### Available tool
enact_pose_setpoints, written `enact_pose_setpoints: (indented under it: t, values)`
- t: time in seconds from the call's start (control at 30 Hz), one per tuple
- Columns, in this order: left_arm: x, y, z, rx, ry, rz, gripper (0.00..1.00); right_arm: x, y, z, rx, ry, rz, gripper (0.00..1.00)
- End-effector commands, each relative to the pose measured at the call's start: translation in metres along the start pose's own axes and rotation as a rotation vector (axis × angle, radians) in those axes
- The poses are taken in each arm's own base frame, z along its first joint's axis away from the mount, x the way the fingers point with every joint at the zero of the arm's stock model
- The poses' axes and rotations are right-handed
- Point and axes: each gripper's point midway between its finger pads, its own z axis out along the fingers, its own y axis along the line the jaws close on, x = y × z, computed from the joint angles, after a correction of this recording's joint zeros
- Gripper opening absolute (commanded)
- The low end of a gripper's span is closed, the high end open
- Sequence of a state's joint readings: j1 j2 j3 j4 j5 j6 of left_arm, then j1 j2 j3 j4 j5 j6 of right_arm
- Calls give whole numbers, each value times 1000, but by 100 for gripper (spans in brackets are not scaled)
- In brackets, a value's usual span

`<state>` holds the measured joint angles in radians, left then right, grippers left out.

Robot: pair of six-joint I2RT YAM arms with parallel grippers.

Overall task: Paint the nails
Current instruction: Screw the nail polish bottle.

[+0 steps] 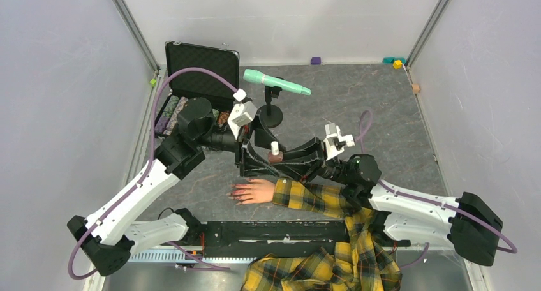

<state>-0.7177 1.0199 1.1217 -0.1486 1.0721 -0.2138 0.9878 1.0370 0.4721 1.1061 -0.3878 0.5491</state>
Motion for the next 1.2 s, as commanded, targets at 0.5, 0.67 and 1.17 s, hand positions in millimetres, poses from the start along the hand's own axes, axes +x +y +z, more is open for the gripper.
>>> enact_pose_setpoints:
  t: [0.5,0.67,1.17]
  values:
    - [1,32,-20,-326,-58,23,100,-41,-33,-13,206,-128,-244,0]
    - [-10,32,-31,-375,-139,63,100,-27,-63,-28,362,-74,-317,0]
    - [-6,99,-58,-645,-272,-145,95,12,-100,-21,679,61,-436,0]
